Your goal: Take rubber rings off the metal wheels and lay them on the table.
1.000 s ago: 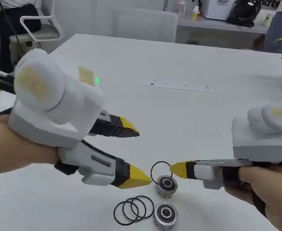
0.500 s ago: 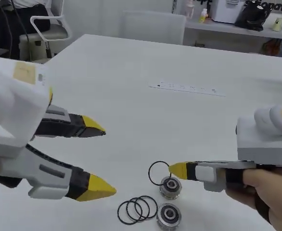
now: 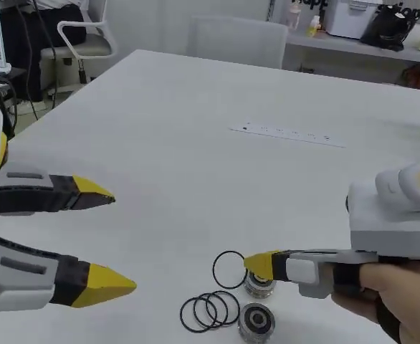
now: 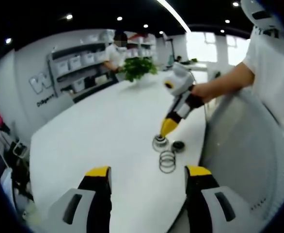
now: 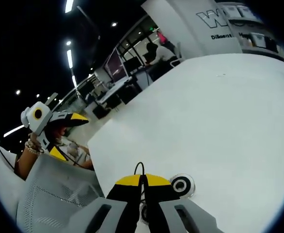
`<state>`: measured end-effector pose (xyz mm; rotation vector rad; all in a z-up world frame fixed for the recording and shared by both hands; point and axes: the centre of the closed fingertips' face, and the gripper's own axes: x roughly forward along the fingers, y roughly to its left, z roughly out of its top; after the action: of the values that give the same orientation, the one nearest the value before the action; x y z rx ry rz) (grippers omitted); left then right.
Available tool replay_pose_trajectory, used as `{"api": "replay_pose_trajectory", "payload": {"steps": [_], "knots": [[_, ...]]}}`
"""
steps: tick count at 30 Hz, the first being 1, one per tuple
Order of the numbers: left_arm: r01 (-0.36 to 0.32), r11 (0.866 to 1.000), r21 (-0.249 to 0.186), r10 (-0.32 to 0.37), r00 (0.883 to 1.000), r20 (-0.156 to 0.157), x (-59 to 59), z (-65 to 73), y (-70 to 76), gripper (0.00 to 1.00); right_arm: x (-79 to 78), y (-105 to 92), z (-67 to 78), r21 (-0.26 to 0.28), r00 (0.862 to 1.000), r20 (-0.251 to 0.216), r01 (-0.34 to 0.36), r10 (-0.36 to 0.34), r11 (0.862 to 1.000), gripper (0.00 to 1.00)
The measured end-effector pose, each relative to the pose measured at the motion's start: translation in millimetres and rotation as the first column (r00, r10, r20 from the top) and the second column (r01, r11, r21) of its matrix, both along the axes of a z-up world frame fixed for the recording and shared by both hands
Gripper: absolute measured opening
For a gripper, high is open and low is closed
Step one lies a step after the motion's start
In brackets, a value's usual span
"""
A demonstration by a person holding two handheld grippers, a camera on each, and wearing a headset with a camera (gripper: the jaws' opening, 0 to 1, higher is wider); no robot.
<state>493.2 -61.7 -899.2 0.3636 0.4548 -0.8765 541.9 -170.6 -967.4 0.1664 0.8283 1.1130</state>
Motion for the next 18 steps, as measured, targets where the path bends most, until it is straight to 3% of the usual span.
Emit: {"api": "replay_pose_trajectory", "payload": {"steps": [9, 18], "knots": [[-0.072, 0.997, -0.025, 0.071, 0.997, -0.036, -11.2, -15.5, 16.0, 0.61, -12.5, 13.4, -8.6, 0.002, 0.998, -0.002, -0.063, 0.063, 0.998, 0.00], [-0.123, 0.991, -0.047, 0.120, 0.991, -0.053, -14.5, -20.9, 25.8, 0.60, -23.0, 21.5, -21.5, -0.026, 0.995, 0.008, -0.099, 0.099, 0.995, 0.00]]}}
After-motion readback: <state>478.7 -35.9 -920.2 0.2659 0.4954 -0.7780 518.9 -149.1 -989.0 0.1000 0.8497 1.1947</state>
